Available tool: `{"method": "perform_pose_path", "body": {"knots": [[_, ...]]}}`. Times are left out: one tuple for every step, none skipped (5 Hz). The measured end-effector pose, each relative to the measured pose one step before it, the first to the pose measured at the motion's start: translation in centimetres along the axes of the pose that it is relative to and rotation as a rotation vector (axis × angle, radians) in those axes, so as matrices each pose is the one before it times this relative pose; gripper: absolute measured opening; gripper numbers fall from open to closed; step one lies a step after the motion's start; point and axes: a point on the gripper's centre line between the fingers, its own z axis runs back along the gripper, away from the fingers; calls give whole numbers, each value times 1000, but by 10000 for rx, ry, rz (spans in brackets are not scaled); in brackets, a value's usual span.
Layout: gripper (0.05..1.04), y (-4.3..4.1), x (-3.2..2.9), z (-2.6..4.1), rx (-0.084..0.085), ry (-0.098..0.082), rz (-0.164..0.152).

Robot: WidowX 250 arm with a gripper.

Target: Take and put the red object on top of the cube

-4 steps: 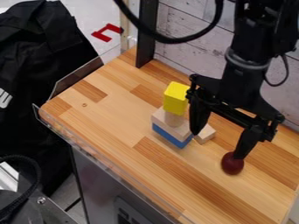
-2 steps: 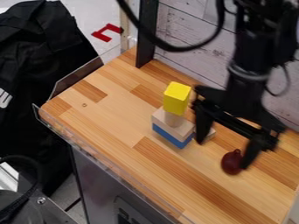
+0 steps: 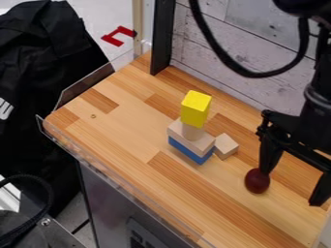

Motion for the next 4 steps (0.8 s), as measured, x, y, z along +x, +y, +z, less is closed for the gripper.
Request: {"method": "perform_pose_path", "body": {"knots": [[999,438,590,-953,70,183,372],[999,815,739,-510,118,43,249],[999,424,649,-789,-65,147,260],[999,530,399,-201,-11,63,113]]}}
